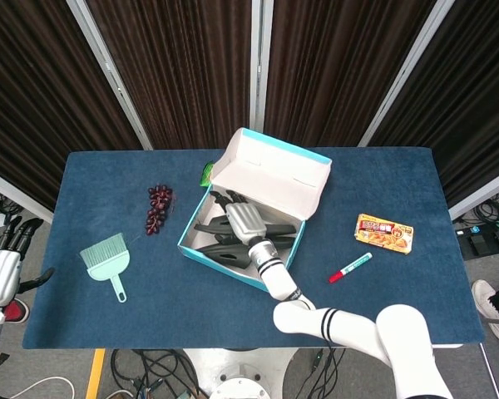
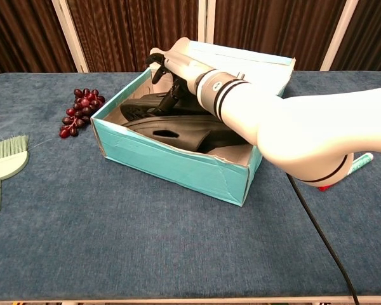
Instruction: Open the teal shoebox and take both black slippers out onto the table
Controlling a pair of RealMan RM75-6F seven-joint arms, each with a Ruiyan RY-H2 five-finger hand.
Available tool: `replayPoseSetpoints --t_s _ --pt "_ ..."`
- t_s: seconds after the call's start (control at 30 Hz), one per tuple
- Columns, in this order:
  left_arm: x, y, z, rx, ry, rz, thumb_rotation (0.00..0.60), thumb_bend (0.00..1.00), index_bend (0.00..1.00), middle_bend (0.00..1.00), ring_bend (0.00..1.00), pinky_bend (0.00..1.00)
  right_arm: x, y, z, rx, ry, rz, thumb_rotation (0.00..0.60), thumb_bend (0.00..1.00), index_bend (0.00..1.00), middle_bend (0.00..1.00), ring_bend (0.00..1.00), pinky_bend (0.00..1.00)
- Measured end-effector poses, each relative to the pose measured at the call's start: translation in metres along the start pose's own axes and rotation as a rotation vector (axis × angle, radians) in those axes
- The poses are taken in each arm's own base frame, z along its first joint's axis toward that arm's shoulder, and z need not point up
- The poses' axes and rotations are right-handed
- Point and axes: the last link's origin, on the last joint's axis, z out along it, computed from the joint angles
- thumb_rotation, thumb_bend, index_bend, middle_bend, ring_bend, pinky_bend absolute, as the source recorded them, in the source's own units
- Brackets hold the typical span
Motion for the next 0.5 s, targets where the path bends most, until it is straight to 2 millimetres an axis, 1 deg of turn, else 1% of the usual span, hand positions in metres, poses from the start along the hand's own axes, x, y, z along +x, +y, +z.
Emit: replayPoseSetpoints --t_s 0.2,0.33,0.5 --pt "0.0001 -0.0005 0.0006 0.001 0.001 -0.001 0.6 0.19 0.09 0.12 0.03 0.28 0.0012 0.0014 -0.0004 -0.008 0.025 -0.022 0.6 0.17 0.25 0.32 0.16 0.27" --pt "-0.0005 0.0 0.0007 0.0 -0.002 0.0 0.6 0.19 0.09 0.12 0.03 0.28 0.0021 0.0027 -0.0016 -0.015 0.04 -0.041 0.6 0.16 0.28 0.35 0.18 0.29" --pt "-0.0008 0.0001 0.0005 0.0 -0.003 0.002 0.6 0.19 0.09 0.12 0.03 0.28 0.0013 0.0056 -0.0025 -0.037 0.033 -0.067 0.6 0.15 0.29 0.35 0.19 0.29"
